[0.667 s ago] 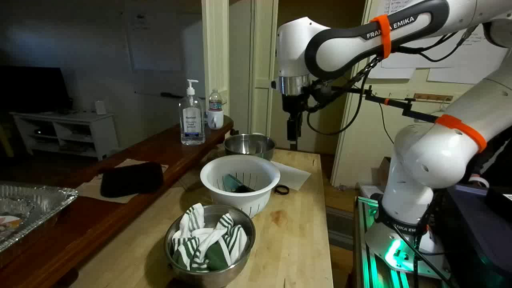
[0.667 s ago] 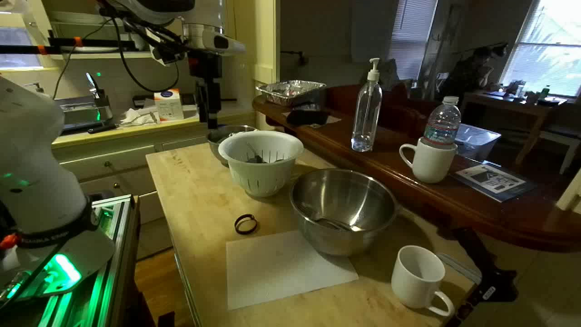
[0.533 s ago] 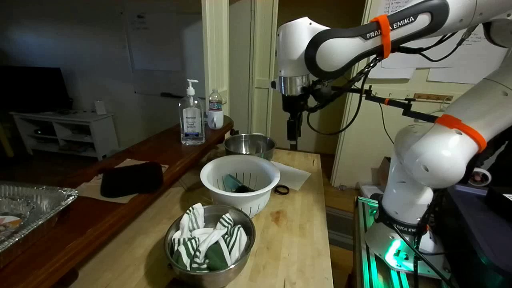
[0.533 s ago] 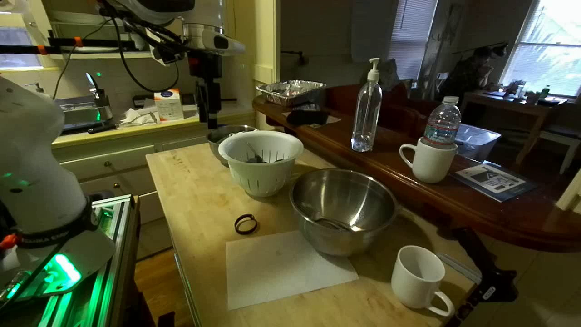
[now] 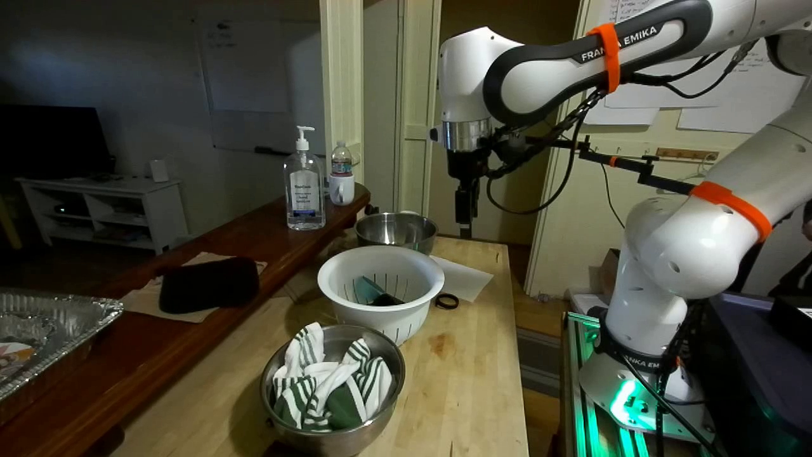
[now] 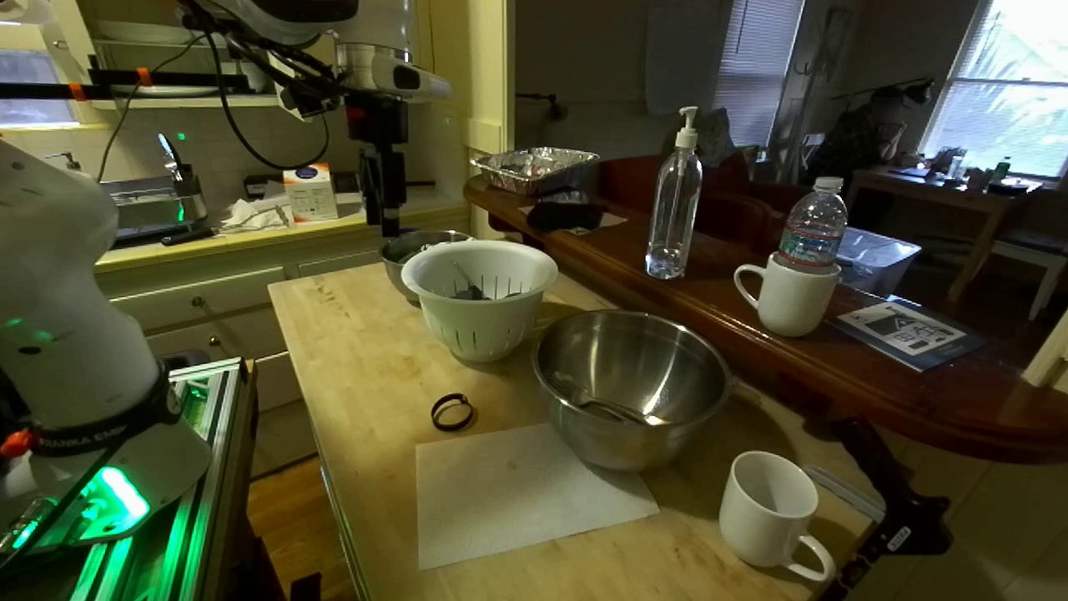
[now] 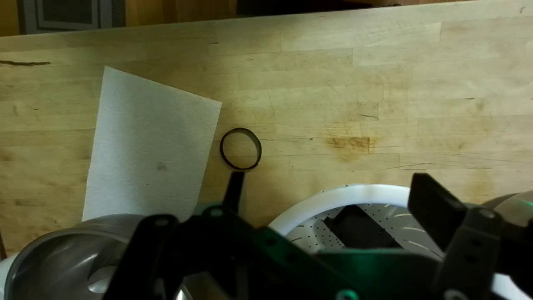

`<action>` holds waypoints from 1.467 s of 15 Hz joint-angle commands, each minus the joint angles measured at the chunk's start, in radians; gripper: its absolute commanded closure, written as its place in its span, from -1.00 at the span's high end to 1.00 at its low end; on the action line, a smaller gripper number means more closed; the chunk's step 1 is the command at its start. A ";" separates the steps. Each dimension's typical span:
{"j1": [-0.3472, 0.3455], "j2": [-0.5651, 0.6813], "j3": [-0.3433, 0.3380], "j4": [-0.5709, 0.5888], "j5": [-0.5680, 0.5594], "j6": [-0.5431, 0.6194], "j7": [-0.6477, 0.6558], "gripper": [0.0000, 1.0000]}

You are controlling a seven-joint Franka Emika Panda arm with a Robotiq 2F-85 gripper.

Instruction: Pick up the cup and put it on top of the counter

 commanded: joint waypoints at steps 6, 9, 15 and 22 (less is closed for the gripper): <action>-0.027 0.009 -0.026 0.010 -0.038 0.011 0.044 1.00; -0.117 0.008 -0.099 0.021 -0.095 0.064 0.092 1.00; -0.308 0.098 -0.266 0.102 -0.168 0.219 0.132 1.00; -0.365 0.139 -0.286 0.145 -0.152 0.227 0.199 1.00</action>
